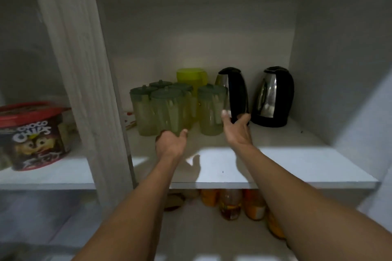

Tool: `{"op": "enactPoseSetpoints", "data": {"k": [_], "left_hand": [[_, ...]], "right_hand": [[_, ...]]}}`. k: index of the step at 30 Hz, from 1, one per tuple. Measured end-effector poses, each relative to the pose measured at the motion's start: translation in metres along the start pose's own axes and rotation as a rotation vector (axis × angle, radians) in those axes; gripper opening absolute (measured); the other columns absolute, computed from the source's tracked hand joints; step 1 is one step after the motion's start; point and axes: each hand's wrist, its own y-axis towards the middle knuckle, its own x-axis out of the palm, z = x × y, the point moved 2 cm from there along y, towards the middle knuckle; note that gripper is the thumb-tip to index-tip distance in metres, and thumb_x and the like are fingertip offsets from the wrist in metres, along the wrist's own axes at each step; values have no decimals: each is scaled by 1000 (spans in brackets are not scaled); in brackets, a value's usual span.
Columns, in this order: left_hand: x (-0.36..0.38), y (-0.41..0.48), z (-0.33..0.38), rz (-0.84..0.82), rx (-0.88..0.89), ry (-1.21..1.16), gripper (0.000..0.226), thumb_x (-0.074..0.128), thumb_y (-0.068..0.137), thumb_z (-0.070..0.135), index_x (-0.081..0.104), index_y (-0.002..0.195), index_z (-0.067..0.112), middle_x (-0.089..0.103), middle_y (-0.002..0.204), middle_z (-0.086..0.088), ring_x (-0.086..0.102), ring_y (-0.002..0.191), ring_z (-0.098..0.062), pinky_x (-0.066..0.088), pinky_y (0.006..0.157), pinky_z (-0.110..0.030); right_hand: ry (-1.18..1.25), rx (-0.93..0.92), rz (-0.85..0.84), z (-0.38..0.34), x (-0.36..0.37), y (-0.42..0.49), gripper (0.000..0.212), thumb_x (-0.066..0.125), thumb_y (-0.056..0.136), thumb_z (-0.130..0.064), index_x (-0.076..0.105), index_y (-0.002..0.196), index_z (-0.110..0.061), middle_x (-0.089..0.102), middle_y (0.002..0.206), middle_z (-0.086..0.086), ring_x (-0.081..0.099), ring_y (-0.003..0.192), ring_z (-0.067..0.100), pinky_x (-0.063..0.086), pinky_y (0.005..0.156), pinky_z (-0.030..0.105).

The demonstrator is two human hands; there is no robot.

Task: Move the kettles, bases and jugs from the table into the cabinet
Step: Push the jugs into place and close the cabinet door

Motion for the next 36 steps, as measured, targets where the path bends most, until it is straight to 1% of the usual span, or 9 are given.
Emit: {"op": "enactPoseSetpoints", "data": {"k": [2, 5, 9, 17, 21, 24, 28, 31, 36], "left_hand": [[-12, -30, 1, 4, 157, 44, 46, 54, 95, 44, 56, 111, 1, 61, 116, -15, 57, 94, -26, 47, 77, -35], [-28, -76, 1, -68, 439, 103, 56, 51, 96, 44, 47, 135, 4, 50, 136, -17, 50, 122, -32, 43, 99, -42], [-40, -149, -2, -231, 634, 122, 58, 48, 96, 44, 42, 139, 6, 45, 142, -15, 45, 129, -32, 39, 102, -43], [-38, -316, 38, -550, 858, -76, 53, 49, 98, 42, 44, 139, 9, 47, 142, -12, 48, 127, -28, 41, 101, -37], [-24, -395, 61, -649, 958, -177, 49, 52, 95, 46, 47, 133, 14, 50, 138, -9, 54, 120, -25, 47, 93, -35], [-15, -448, 76, -730, 1001, -219, 48, 53, 94, 46, 50, 128, 12, 55, 130, -9, 57, 113, -26, 47, 88, -33], [-7, -521, 94, -808, 1051, -284, 55, 58, 91, 47, 50, 130, 10, 56, 129, -11, 57, 115, -28, 49, 95, -38], [-1, -576, 108, -861, 1071, -312, 61, 61, 91, 44, 42, 139, 10, 48, 139, -10, 52, 123, -26, 46, 99, -35], [23, -656, 136, -876, 1048, -324, 75, 62, 90, 46, 25, 148, 15, 29, 153, -6, 43, 134, -24, 42, 104, -32]], "right_hand": [[-54, -50, 74, -2, -16, -36, 57, 40, 95, -60, 29, 130, -15, 49, 133, 20, 51, 118, 41, 45, 96, 48], [-122, -56, 218, 0, -42, -98, 51, 37, 96, -60, 33, 128, -19, 50, 131, 20, 50, 118, 42, 44, 97, 50], [-242, 36, 364, 14, -86, -187, 51, 34, 96, -60, 35, 130, -22, 45, 137, 19, 46, 124, 40, 41, 101, 51], [-417, 208, 731, 2, -261, -333, 51, 32, 97, -58, 35, 130, -19, 43, 136, 20, 47, 121, 42, 40, 101, 56], [-426, 235, 931, -5, -335, -392, 49, 36, 97, -56, 39, 125, -15, 47, 132, 23, 48, 119, 43, 40, 99, 52], [-474, 273, 1031, -6, -379, -432, 53, 35, 98, -55, 38, 131, -15, 44, 139, 22, 47, 124, 44, 41, 100, 53], [-502, 313, 1130, -3, -438, -479, 52, 35, 98, -54, 36, 131, -14, 44, 136, 22, 46, 122, 44, 40, 99, 51], [-497, 298, 1186, 1, -481, -502, 50, 36, 98, -53, 37, 129, -14, 45, 137, 21, 47, 122, 43, 41, 100, 51], [-508, 263, 1184, 3, -547, -508, 57, 37, 99, -51, 32, 144, -15, 42, 147, 17, 46, 129, 40, 39, 100, 46]]}}
